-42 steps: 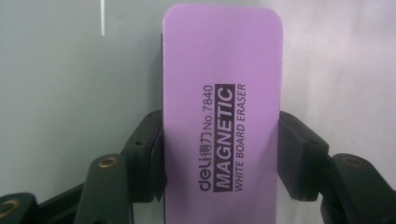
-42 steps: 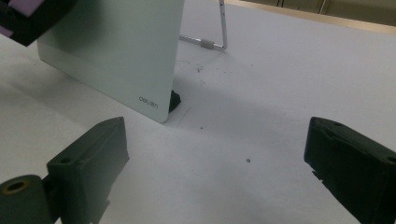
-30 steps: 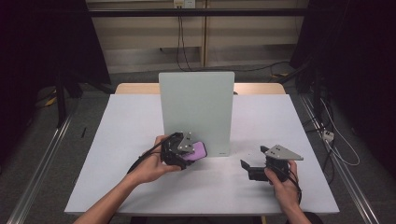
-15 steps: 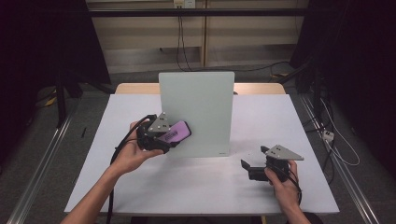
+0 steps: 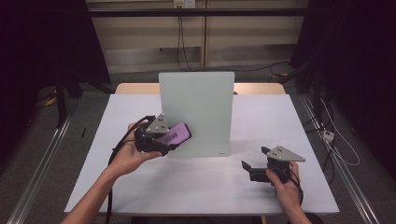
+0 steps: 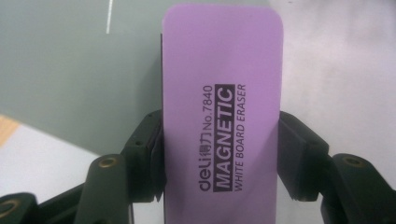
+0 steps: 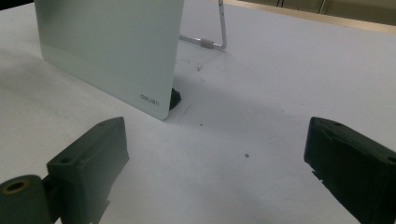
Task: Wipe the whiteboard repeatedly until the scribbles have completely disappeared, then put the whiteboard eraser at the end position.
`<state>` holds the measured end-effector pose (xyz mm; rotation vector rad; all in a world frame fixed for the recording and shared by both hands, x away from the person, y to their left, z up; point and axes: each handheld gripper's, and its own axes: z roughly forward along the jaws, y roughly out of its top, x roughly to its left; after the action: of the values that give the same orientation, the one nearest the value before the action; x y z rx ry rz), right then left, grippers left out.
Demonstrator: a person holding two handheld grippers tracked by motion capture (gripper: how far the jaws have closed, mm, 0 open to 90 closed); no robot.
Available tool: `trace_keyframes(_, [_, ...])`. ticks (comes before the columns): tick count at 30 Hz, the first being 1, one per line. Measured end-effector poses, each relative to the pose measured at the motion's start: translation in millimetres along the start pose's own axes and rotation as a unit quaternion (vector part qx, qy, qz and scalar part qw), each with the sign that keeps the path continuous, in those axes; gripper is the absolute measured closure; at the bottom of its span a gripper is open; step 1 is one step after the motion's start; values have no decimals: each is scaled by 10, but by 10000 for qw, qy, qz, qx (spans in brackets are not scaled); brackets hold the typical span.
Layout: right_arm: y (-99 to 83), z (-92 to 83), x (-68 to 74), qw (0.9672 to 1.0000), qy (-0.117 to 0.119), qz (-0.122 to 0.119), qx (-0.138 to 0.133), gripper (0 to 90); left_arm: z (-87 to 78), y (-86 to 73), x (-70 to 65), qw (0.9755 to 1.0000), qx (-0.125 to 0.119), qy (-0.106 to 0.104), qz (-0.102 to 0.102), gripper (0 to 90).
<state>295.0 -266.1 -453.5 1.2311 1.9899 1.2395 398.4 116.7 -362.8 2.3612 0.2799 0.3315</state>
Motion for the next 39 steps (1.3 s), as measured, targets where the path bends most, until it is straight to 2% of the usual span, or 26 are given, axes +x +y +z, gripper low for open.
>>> trace_keyframes(7, [6,7,7,10000,12,-7,10,62,42,-5,-42,9996,103,-196,-147,409])
trace_keyframes(10, [14,16,7,10000,23,-9,0,62,45,-20,-54,9990,49,-351,-267,409])
trace_keyframes(15, [24,54,-3,10000,3,43,34,63,62,-43,-61,9982,133,-472,-345,409])
trace_keyframes(17, [23,60,4,10000,10,38,42,63,73,-51,-59,9972,138,-612,-415,409])
trace_keyframes(25, [16,43,-1,10000,69,11,-2,63,97,-21,-143,9963,256,-711,-401,409])
trace_keyframes(28, [8,14,-11,9999,81,66,-46,62,111,-1,-163,9957,239,-780,-445,410])
trace_keyframes(31, [3,4,-20,9999,87,59,-37,61,149,10,-183,9950,335,-814,-479,409])
trace_keyframes(33, [4,6,-17,9999,90,15,-41,62,169,18,-203,9955,386,-705,-502,409])
trace_keyframes(36, [6,8,-8,9999,102,17,-35,61,183,32,-223,9950,396,-756,-527,409])
trace_keyframes(39, [5,19,-15,9999,94,64,-29,62,219,50,-248,9949,453,-774,-454,409])
